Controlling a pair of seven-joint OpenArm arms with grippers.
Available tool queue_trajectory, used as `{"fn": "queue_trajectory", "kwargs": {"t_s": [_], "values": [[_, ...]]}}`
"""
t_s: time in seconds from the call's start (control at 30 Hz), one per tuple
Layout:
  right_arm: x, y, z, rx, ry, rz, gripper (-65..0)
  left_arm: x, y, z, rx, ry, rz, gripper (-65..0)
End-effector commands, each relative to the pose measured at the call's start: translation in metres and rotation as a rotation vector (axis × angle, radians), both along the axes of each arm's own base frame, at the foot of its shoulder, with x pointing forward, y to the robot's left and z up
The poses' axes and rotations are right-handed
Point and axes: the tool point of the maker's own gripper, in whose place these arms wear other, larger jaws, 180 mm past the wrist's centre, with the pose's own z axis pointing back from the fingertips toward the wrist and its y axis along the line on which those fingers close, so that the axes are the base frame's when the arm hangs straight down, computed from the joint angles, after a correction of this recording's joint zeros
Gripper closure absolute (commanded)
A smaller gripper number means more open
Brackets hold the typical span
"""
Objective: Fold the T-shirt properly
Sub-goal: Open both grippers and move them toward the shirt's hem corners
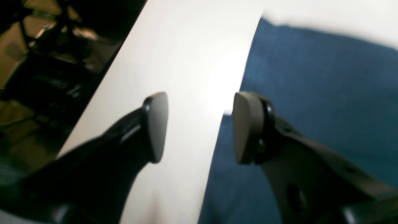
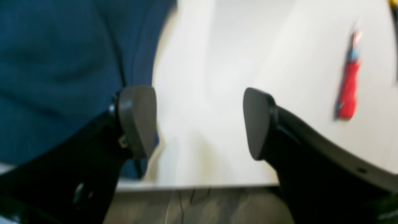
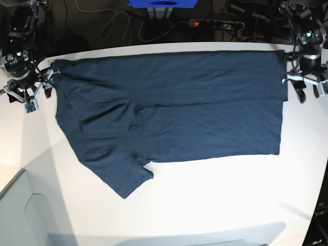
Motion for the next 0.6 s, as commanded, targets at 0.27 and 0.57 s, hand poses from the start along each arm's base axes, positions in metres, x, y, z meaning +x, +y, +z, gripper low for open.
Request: {"fn": "queue_trajectory", "kwargs": {"t_s": [0.27, 0.57], "values": [[0.070, 0.048, 0.037, 0.047, -0.171, 0.129, -42.0, 0.116, 0.000, -0.003, -0.053, -0.095, -0.073, -32.3], [0.079, 0.066, 0.033, 0.068, -0.167, 0.176, -42.0, 0.220, 0.004, -0.046, -0.212, -0.048, -0.068, -32.3]]}}
